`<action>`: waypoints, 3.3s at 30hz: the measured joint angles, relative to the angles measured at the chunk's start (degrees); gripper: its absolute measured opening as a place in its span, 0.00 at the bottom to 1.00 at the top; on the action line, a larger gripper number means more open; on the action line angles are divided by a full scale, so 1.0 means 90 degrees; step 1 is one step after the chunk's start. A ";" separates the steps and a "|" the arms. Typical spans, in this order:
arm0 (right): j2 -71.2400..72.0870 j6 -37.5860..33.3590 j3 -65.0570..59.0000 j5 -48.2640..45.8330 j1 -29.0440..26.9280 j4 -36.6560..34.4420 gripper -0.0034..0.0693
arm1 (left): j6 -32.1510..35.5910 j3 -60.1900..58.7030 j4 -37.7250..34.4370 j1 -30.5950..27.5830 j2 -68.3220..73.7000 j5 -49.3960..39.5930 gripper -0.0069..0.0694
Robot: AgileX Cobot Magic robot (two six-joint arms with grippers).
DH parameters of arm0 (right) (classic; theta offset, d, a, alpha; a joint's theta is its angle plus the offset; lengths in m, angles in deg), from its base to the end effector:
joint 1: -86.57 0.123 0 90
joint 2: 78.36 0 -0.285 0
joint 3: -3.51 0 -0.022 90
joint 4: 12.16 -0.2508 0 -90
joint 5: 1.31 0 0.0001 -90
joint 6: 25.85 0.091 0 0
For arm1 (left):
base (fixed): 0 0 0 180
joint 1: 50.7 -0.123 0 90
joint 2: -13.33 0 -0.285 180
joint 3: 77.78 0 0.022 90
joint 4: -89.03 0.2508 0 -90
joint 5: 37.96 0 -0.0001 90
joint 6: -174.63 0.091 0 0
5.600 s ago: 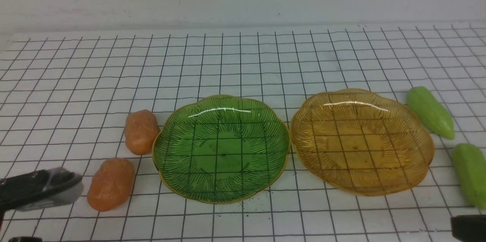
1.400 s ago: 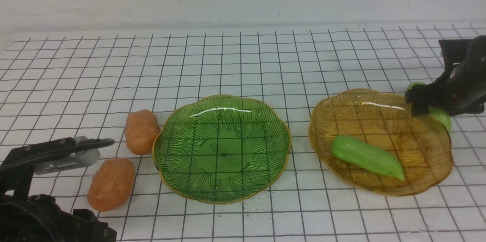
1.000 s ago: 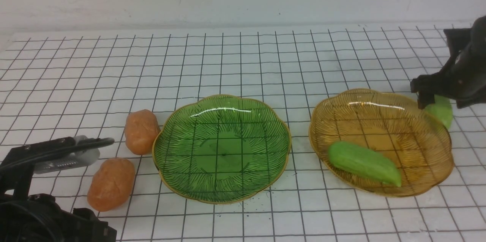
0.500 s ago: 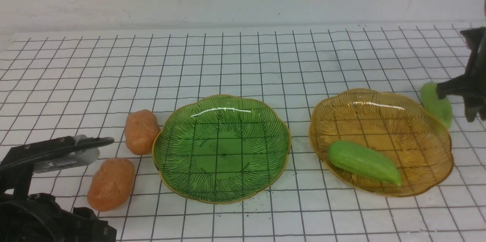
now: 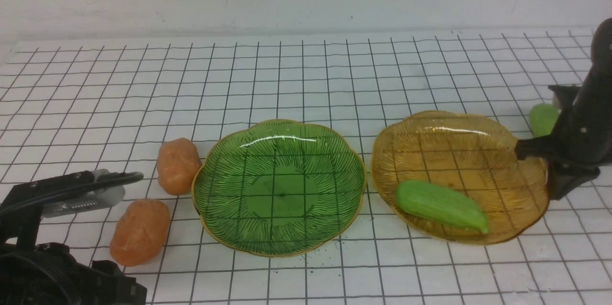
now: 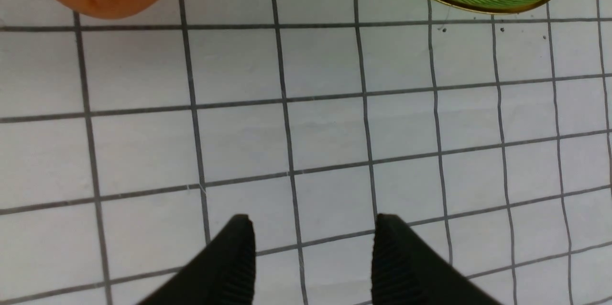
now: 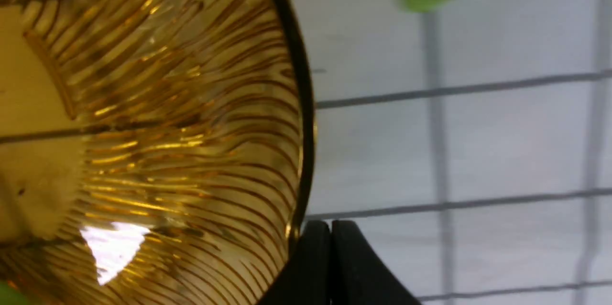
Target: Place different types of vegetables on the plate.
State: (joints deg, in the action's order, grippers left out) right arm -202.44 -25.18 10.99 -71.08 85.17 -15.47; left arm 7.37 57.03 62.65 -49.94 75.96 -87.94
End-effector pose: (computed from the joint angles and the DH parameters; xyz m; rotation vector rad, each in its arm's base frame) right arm 0.3837 -0.0044 0.1761 -0.0896 -3.0284 -0.0815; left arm 0.1506 -0.0330 0.2429 0.0076 2.6780 -0.4986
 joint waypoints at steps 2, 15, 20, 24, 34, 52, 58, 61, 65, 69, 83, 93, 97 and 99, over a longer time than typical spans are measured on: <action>0.0000 -0.0074 0.0000 0.0000 0.0101 -0.0071 0.03 | 0.0000 0.0000 0.0000 0.0000 0.0000 0.0024 0.50; 0.0000 0.0472 0.1145 0.0009 0.0013 0.1127 0.04 | 0.0000 0.0000 -0.0007 0.0000 0.0000 0.0060 0.50; 0.0000 0.0502 0.1144 0.0522 0.0013 0.1402 0.14 | 0.0000 0.0000 -0.0007 0.0000 0.0000 0.0060 0.50; -0.0037 0.0609 0.1149 0.0999 0.0013 0.1723 0.37 | 0.0000 0.0000 -0.0007 0.0000 0.0000 0.0060 0.50; -0.0712 0.1655 0.1148 0.1199 0.0013 0.2216 0.79 | 0.0000 0.0000 -0.0007 0.0000 0.0000 0.0060 0.50; -0.0213 0.0753 0.1752 0.0041 0.0013 0.1259 0.55 | 0.0000 0.0000 -0.0007 0.0000 0.0000 0.0060 0.50; 0.0445 -0.0005 0.1409 -0.0032 0.0149 -0.0823 0.55 | 0.0000 0.0000 -0.0007 0.0000 0.0000 0.0060 0.50; 0.0466 -0.0192 0.0956 -0.0046 0.0497 -0.1179 0.55 | 0.0000 0.0000 -0.0007 0.0000 0.0000 0.0060 0.50; 0.0362 -0.0258 0.0540 -0.0046 0.0961 -0.0954 0.55 | 0.0000 0.0000 -0.0007 0.0000 0.0000 0.0065 0.50; 0.0181 -0.0167 0.0341 -0.0052 0.1378 -0.0384 0.55 | 0.0000 0.0000 -0.0007 0.0000 0.0000 0.0136 0.50; 0.0385 0.0424 0.0268 -0.0021 0.1655 0.0031 0.90 | -0.0141 0.0131 0.0279 0.0000 0.0001 0.0336 0.50; 0.3005 0.0200 -0.0826 -0.0035 0.1655 -0.0619 0.80 | -0.1415 0.1402 0.2003 0.0000 0.0553 -0.0277 0.54; 0.4055 0.0058 -0.1574 -0.0097 0.1655 -0.0706 0.75 | -0.1459 0.1422 0.2017 0.0000 0.0977 -0.0251 0.63; 0.4611 -0.0032 -0.2021 -0.0130 0.1655 -0.0713 0.73 | -0.1459 0.1422 0.2017 0.0000 0.1209 -0.0129 0.69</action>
State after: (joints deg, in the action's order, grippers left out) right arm -160.94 -25.47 -7.20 -72.25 100.06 -21.88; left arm -5.76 69.83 80.80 -49.94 86.84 -89.10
